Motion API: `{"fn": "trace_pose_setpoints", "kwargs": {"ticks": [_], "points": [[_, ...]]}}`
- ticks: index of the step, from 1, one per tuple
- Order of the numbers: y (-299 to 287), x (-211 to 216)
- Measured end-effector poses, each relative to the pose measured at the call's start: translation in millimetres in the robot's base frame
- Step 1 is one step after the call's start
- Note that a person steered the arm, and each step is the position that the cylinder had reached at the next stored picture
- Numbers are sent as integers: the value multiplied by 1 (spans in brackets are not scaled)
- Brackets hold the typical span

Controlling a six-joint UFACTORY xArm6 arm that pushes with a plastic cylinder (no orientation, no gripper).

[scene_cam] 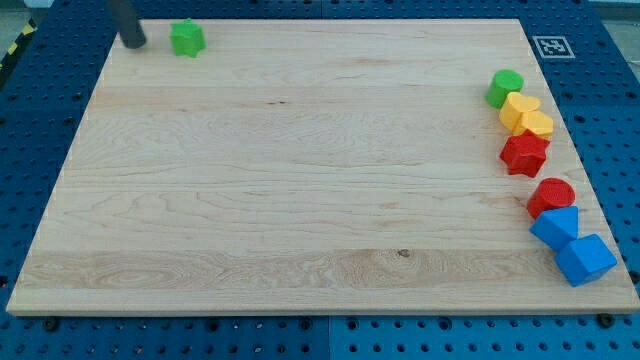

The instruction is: Place the green star at the top center of the board

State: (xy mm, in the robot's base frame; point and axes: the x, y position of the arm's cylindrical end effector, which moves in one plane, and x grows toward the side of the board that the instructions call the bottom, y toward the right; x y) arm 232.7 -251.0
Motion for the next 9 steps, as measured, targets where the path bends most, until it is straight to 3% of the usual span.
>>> {"fn": "trace_pose_setpoints", "kwargs": {"ticks": [9], "points": [[216,19]]}}
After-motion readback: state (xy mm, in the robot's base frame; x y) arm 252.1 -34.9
